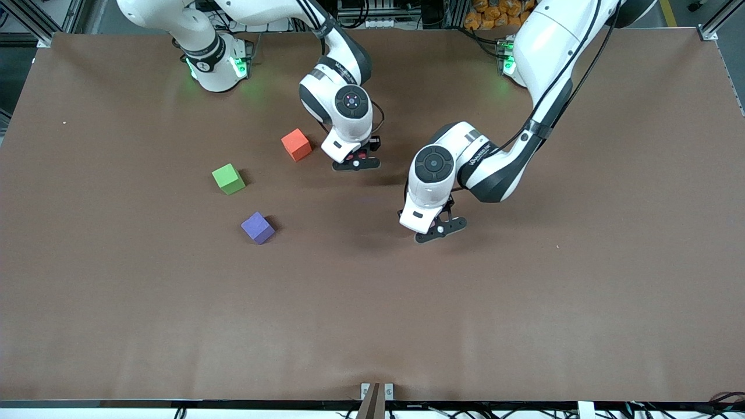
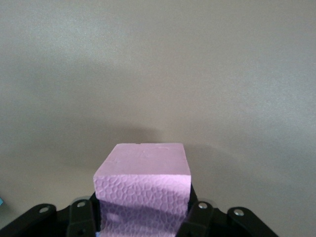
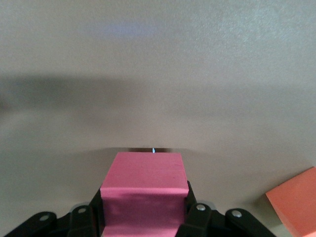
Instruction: Arrange blocks into number 1
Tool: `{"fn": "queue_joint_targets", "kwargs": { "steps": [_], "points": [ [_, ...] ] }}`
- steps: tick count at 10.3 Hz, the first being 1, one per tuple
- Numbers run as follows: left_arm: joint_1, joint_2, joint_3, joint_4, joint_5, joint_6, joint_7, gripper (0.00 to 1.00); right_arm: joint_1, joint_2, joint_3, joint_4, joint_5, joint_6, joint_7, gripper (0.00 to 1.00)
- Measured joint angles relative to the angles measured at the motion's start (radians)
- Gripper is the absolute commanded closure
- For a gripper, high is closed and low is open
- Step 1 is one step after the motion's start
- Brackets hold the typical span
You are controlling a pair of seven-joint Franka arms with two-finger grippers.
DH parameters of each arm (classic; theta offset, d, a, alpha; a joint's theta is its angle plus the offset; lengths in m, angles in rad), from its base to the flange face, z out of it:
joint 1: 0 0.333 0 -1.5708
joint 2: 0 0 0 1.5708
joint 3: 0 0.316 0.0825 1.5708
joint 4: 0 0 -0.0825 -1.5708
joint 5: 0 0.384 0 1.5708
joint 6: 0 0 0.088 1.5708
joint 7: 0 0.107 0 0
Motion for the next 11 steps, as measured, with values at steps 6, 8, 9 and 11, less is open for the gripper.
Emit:
{"fn": "queue_joint_targets", "kwargs": {
  "steps": [6,8,9,11],
  "points": [
    [-0.001,0.000,-0.001,-0.001,0.000,0.000,0.000,1.00,0.014,0.000,0.000,-0.020,0.000,0.020,0.032,1.00],
    [-0.003,0.000,-0.002,-0.001,0.000,0.000,0.000,1.00,0.019,0.001,0.000,-0.022,0.000,0.040,0.039,1.00],
    [-0.004,0.000,-0.002,-0.001,0.000,0.000,0.000,1.00,0.019,0.002,0.000,-0.022,0.000,0.042,0.042,1.00],
    [-0.004,0.000,-0.002,-0.001,0.000,0.000,0.000,1.00,0.019,0.002,0.000,-0.022,0.000,0.042,0.047,1.00]
  ]
}}
